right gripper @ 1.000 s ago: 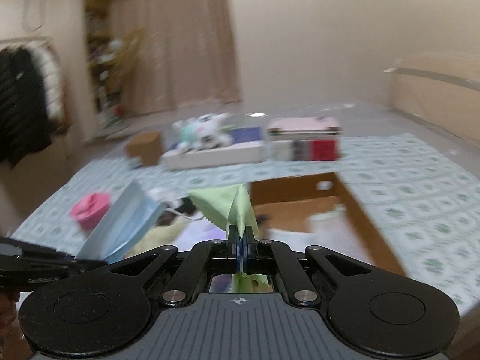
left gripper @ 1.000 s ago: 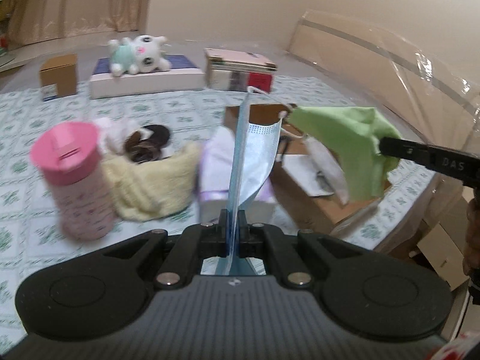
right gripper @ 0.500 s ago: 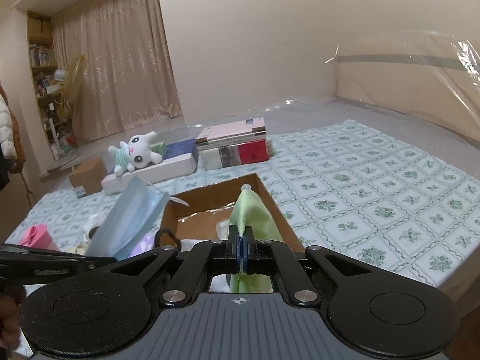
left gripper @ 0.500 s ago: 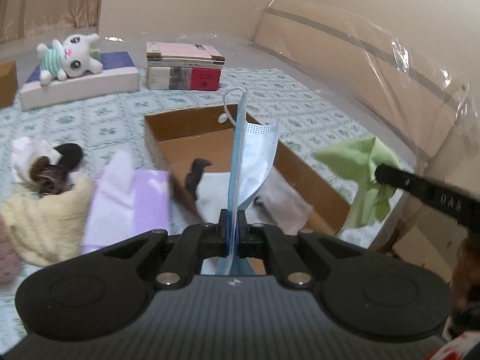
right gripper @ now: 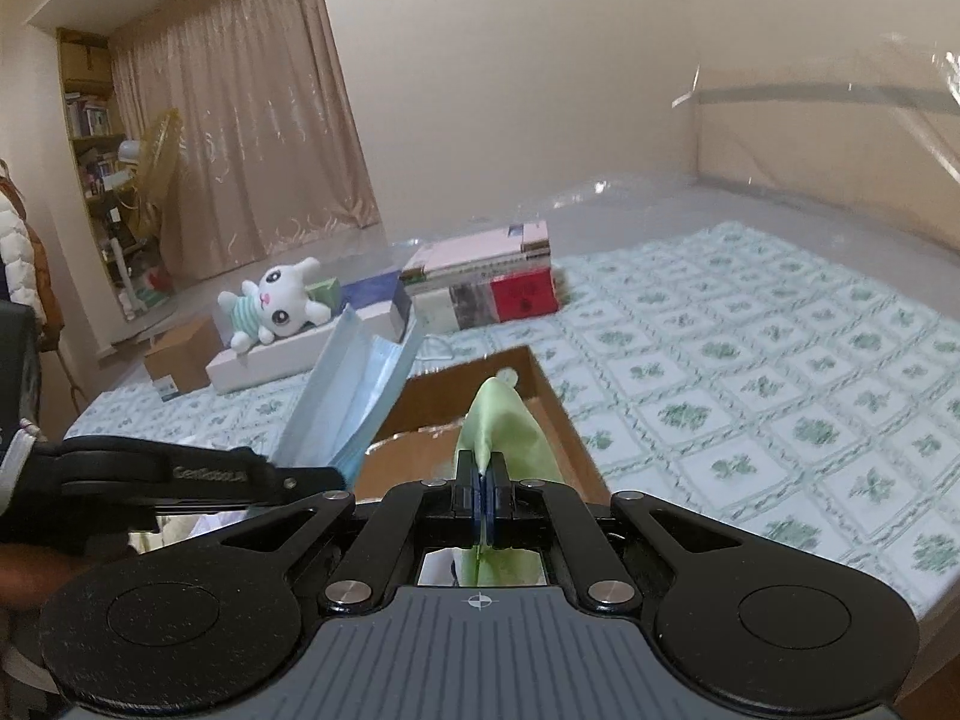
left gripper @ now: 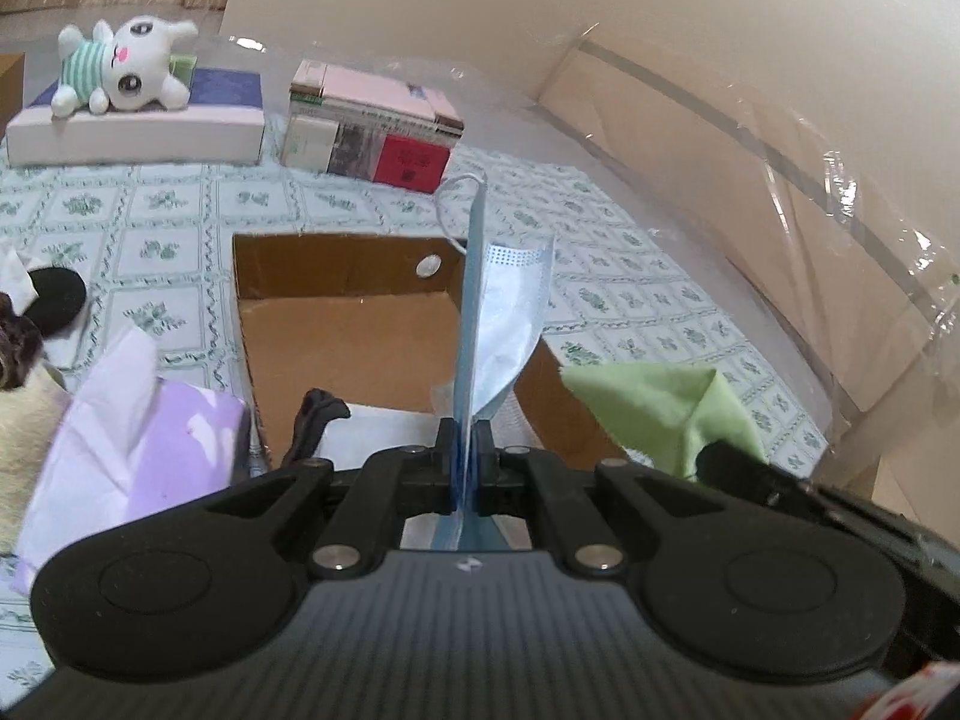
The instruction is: Organize soft objects
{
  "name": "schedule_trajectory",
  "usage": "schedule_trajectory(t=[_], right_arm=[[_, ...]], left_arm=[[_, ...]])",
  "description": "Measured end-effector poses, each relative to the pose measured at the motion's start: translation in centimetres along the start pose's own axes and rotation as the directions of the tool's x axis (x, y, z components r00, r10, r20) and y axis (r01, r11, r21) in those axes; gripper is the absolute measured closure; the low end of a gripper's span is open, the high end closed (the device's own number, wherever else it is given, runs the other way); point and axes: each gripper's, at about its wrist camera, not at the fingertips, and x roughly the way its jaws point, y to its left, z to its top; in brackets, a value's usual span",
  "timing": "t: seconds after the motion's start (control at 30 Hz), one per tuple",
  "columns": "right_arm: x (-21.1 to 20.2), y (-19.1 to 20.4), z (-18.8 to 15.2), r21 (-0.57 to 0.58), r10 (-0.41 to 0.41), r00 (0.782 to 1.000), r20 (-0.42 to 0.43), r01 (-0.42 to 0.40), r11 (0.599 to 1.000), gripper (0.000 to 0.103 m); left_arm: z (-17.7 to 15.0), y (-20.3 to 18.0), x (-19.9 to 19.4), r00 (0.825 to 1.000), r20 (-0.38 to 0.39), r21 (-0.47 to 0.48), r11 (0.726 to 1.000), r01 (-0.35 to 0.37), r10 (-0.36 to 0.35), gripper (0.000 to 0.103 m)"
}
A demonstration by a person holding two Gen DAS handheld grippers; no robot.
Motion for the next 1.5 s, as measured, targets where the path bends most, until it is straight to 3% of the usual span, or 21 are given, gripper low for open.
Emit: schedule_trajectory(t=[0.17,0.67,0.7,0.77,0.8,0.83,1.1,1.5], right_arm=[[2.0,-0.9,-1.1,0.027,0.015,0.998,-0.063,-0.013,1.0,0.101],[4.8,0.0,-4.3,0.029,0.077,0.982,-0.173,-0.073,0.997,0.1],[4.7,0.2,-4.4,0.024,0.074,0.982,-0.174,-0.071,0.997,0.096],[4.2,0.4,-4.7,0.016,0.069,0.983,-0.171,-0.067,0.998,0.074],[3.8,0.5,-4.9,0.012,0.062,0.984,-0.168,-0.061,0.998,0.052],[3.5,0.7,-5.0,0.01,0.057,0.985,-0.161,-0.056,0.998,0.043],[-0.3,2.5,-5.9,0.011,0.039,0.989,-0.144,-0.038,0.999,0.042],[-5.0,8.5,-7.3,-0.002,0.089,0.99,-0.111,-0.089,0.996,0.042]], left_arm=[[-0.7,0.4,1.6,0.999,-0.028,0.009,0.999,-0.031,0.032,0.073],[-3.6,4.4,-3.9,0.995,-0.006,-0.004,0.995,-0.1,0.1,0.067],[-3.7,4.5,-4.4,0.994,0.001,0.002,0.994,-0.106,0.106,0.067],[-3.9,4.6,-5.3,0.994,0.006,0.003,0.994,-0.111,0.111,0.066],[-4.0,4.7,-5.7,0.994,0.005,0.001,0.994,-0.111,0.111,0.066],[-4.2,4.8,-6.1,0.994,0.004,-0.003,0.994,-0.111,0.111,0.066],[-5.9,6.1,-10.3,0.989,0.033,-0.013,0.989,-0.146,0.147,0.066],[-9.2,9.6,-18.0,0.967,0.066,-0.013,0.969,-0.245,0.246,0.066]])
